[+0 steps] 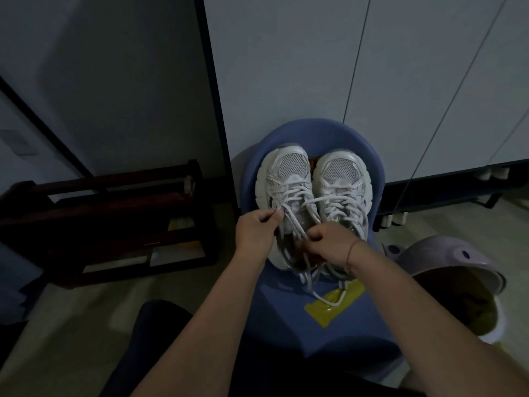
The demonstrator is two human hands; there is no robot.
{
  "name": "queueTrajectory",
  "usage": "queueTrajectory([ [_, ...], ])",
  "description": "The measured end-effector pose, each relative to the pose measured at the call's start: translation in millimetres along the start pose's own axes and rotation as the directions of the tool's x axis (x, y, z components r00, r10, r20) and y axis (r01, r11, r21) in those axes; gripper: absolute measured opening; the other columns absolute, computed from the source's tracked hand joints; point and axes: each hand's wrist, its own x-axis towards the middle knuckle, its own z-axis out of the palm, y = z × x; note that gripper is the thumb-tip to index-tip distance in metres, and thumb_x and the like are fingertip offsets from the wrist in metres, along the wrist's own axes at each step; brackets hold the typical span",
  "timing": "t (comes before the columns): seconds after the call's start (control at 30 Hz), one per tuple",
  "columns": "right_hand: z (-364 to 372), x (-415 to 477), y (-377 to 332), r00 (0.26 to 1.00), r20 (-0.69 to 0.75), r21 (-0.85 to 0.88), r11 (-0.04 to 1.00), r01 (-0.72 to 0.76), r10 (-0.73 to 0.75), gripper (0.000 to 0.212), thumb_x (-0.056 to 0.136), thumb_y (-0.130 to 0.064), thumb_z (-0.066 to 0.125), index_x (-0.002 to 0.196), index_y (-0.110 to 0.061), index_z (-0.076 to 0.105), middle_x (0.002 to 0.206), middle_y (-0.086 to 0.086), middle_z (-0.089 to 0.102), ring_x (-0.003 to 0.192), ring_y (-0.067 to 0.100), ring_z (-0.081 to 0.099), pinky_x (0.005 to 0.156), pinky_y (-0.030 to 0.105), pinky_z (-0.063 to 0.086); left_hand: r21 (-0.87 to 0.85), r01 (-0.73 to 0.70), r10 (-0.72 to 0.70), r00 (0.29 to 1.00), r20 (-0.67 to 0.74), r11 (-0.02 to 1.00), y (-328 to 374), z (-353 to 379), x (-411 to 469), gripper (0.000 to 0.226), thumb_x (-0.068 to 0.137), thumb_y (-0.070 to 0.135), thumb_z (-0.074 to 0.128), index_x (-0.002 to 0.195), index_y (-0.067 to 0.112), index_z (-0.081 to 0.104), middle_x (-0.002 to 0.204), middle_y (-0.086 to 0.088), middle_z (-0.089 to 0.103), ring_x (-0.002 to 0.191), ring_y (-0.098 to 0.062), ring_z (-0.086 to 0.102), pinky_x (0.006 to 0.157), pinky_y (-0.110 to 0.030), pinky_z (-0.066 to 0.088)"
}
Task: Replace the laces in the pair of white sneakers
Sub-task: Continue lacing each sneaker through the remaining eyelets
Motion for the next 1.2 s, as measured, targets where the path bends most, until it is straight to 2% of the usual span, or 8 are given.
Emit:
queueTrajectory([
  [0.2, 4, -17, -2, 0.999, -0.049, 0.512, 0.858, 0.020, 0.007, 0.025, 0.085, 0.006, 0.062, 0.094, -0.012, 0.048, 0.046, 0.001, 0.062, 0.039, 0.009, 0.059, 0.041, 0.018, 0.046, -0.022, 0.014, -0.015, 1.000, -0.005, 1.000, 1, 1, 0, 0.016, 0.093, 0.017, 0.065, 0.100, 0.006, 0.075, 0.090, -0.007, 0.075, 0.090, -0.023, 0.070, 0.090, -0.044, 0.056],
  [0.5, 0, -20, 11, 0.916, 0.351, -0.390, 0.920, -0.045, 0.194, 0.006, 0.076, -0.004, 0.070, 0.073, -0.009, 0.069, 0.070, 0.012, 0.068, 0.059, 0.021, 0.060, 0.062, 0.034, 0.055, -0.040, 0.016, -0.016, 1.000, 0.005, 0.999, 0, 0, 0, 0.016, 0.094, 0.016, 0.064, 0.101, 0.007, 0.075, 0.092, -0.004, 0.075, 0.090, -0.017, 0.070, 0.086, -0.032, 0.057],
  [0.6, 3, -10, 9, 0.983, 0.183, -0.037, 0.999, -0.021, 0.028, 0.010, 0.086, -0.012, 0.064, 0.081, -0.003, 0.066, 0.077, 0.013, 0.065, 0.071, 0.023, 0.061, 0.067, 0.030, 0.052, -0.041, 0.018, -0.018, 1.000, -0.001, 0.999, 2, 1, -2, 0.015, 0.093, 0.016, 0.064, 0.099, 0.007, 0.075, 0.090, -0.004, 0.074, 0.089, -0.018, 0.069, 0.086, -0.033, 0.057],
  [0.73, 17, -1, -1, 0.992, 0.082, 0.678, 0.724, -0.128, 0.098, 0.016, 0.093, -0.019, 0.058, 0.087, -0.006, 0.066, 0.074, 0.009, 0.069, 0.063, 0.016, 0.066, 0.063, 0.027, 0.056, -0.021, 0.004, -0.004, 1.000, 0.000, 1.000, 3, 0, -2, 0.015, 0.093, 0.017, 0.065, 0.099, 0.008, 0.075, 0.091, -0.005, 0.074, 0.092, -0.020, 0.069, 0.089, -0.036, 0.057],
  [0.83, 19, 3, -2, 0.992, -0.022, 0.648, 0.757, -0.080, 0.124, 0.025, 0.097, -0.018, 0.051, 0.078, -0.010, 0.066, 0.063, 0.003, 0.065, 0.053, 0.011, 0.062, 0.051, 0.016, 0.050, -0.020, 0.009, -0.009, 1.000, 0.008, 1.000, 3, -1, -2, 0.011, 0.093, 0.017, 0.065, 0.091, 0.014, 0.075, 0.090, -0.006, 0.074, 0.094, -0.023, 0.070, 0.090, -0.039, 0.057],
  [0.97, 25, -5, -2, 0.972, 0.219, 0.428, 0.888, -0.170, 0.080, 0.032, 0.098, -0.009, 0.045, 0.072, -0.009, 0.063, 0.058, 0.001, 0.066, 0.053, 0.010, 0.062, 0.058, 0.022, 0.052, -0.032, 0.031, -0.031, 0.999, 0.019, 0.999, 1, -2, 0, 0.016, 0.093, 0.016, 0.064, 0.084, 0.006, 0.073, 0.091, -0.010, 0.074, 0.094, -0.025, 0.070, 0.089, -0.037, 0.057],
  [1.1, 20, -4, -12, 0.954, 0.287, 0.857, 0.423, -0.294, 0.081, 0.042, 0.102, -0.030, 0.038, 0.078, -0.006, 0.062, 0.059, 0.008, 0.063, 0.051, 0.016, 0.060, 0.053, 0.022, 0.050, -0.016, 0.012, -0.012, 1.000, 0.012, 1.000, 2, 0, 0, 0.019, 0.093, 0.016, 0.064, 0.101, 0.002, 0.074, 0.086, -0.004, 0.073, 0.082, -0.015, 0.067, 0.076, -0.026, 0.053],
  [1.2, 13, 0, -12, 0.971, 0.217, 0.873, 0.426, -0.239, 0.102, 0.042, 0.102, -0.032, 0.036, 0.076, -0.010, 0.060, 0.049, 0.000, 0.052, 0.040, 0.010, 0.047, 0.043, 0.017, 0.042, -0.036, 0.021, -0.020, 1.000, 0.011, 0.999, 4, 0, -2, 0.018, 0.093, 0.015, 0.065, 0.103, 0.004, 0.074, 0.092, -0.007, 0.074, 0.086, -0.016, 0.068, 0.085, -0.031, 0.056],
])
